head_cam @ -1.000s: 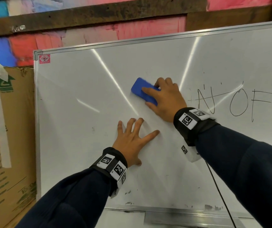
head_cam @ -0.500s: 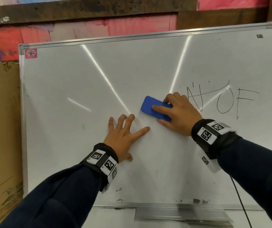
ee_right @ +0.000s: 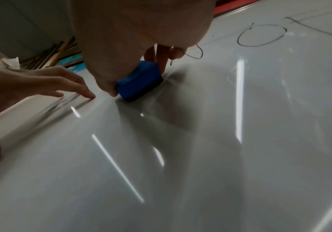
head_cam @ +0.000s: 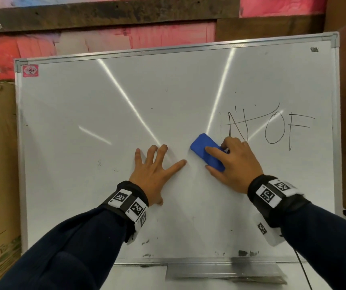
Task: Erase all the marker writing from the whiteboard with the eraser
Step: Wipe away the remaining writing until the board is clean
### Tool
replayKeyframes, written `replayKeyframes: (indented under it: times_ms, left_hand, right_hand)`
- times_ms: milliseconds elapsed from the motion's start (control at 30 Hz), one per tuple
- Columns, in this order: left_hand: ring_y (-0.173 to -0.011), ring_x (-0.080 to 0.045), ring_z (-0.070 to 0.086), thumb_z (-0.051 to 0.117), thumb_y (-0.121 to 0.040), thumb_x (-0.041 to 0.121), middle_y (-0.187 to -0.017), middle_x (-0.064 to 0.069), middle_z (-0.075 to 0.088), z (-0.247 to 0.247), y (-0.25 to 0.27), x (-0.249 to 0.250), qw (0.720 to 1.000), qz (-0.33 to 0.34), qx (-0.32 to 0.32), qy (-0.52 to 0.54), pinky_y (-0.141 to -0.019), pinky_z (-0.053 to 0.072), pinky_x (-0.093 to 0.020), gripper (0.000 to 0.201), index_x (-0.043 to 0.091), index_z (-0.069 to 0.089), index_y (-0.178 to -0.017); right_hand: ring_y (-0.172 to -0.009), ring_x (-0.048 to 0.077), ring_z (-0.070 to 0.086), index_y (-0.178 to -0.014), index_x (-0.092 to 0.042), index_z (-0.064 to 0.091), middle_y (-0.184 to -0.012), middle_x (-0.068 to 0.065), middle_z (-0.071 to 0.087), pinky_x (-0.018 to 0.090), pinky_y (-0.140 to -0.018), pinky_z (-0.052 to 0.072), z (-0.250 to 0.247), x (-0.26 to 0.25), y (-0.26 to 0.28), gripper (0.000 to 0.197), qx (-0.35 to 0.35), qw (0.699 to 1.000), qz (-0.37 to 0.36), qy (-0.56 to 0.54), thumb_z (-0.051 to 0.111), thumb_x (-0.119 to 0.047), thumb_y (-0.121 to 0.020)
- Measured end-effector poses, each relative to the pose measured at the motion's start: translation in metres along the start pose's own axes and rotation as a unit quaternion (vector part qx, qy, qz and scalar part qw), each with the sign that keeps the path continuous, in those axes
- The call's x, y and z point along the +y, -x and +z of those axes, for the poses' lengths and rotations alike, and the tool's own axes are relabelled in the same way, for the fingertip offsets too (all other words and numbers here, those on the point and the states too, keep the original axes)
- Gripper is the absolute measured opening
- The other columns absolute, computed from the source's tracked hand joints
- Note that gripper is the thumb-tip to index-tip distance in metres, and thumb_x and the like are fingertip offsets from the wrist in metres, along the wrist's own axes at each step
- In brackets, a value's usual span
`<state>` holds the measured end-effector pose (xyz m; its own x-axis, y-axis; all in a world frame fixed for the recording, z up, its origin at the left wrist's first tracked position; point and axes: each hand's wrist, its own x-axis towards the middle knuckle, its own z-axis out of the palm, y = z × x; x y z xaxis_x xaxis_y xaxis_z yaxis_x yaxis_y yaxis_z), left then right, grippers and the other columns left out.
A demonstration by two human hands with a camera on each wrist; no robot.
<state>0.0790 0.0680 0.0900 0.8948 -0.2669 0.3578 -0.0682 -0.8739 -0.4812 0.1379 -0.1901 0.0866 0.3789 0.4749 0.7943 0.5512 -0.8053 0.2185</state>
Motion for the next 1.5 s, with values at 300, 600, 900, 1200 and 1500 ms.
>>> replayKeyframes:
  times_ms: [300,600,900,1200,1500]
  left_hand:
    - [-0.141,-0.043,-0.002,0.086,-0.051,0.059,-0.153,-0.015,-0.008,-0.001,0.000,-0.001,1.000,0.006,0.000,-0.001,-0.109,0.011,-0.072,0.137,0.050,-0.012,-0.147]
    - [-0.141,-0.044,-0.003,0.086,-0.053,0.057,-0.152,-0.015,-0.010,-0.003,-0.001,0.000,1.000,0.003,-0.005,0.000,-0.110,0.009,-0.071,0.136,0.050,-0.012,-0.147]
    - [-0.142,-0.039,-0.004,0.072,-0.070,0.060,-0.154,-0.012,-0.008,-0.017,-0.020,0.014,0.998,0.014,0.039,0.041,-0.114,0.008,-0.067,0.101,0.045,0.008,-0.148]
    - [-0.147,-0.038,-0.010,0.073,-0.062,0.071,-0.157,-0.008,-0.015,-0.040,-0.053,0.028,0.986,-0.082,0.078,0.122,-0.111,0.018,-0.069,0.131,0.039,-0.019,-0.150]
    - [-0.146,-0.041,-0.015,0.076,-0.061,0.069,-0.157,-0.012,-0.023,-0.040,-0.058,0.036,0.982,-0.117,0.044,0.144,-0.109,0.018,-0.072,0.137,0.035,-0.022,-0.150]
  right_hand:
    - [-0.071,0.025,0.044,-0.119,-0.023,0.056,-0.089,0.006,0.043,0.035,-0.065,0.044,-0.015,0.023,-0.011,0.048,0.018,0.995,0.100,-0.015,0.070,-0.049,-0.081]
    - [-0.069,0.025,0.043,-0.116,-0.020,0.060,-0.087,0.007,0.044,0.040,-0.065,0.046,-0.007,0.016,-0.009,0.045,-0.015,1.000,-0.007,0.008,0.062,-0.052,-0.084]
    - [-0.071,0.025,0.044,-0.119,-0.021,0.061,-0.090,0.007,0.044,0.041,-0.065,0.048,-0.007,0.023,-0.011,0.048,-0.012,1.000,-0.009,0.000,0.066,-0.052,-0.083]
    - [-0.073,0.025,0.043,-0.118,-0.021,0.058,-0.092,0.006,0.042,0.039,-0.066,0.047,-0.015,0.035,-0.020,0.046,0.026,0.999,0.040,0.001,0.065,-0.051,-0.084]
    - [-0.075,0.026,0.046,-0.117,-0.025,0.051,-0.095,0.005,0.041,0.038,-0.068,0.049,-0.025,0.050,-0.043,0.043,0.079,0.977,0.195,-0.022,0.062,-0.054,-0.086]
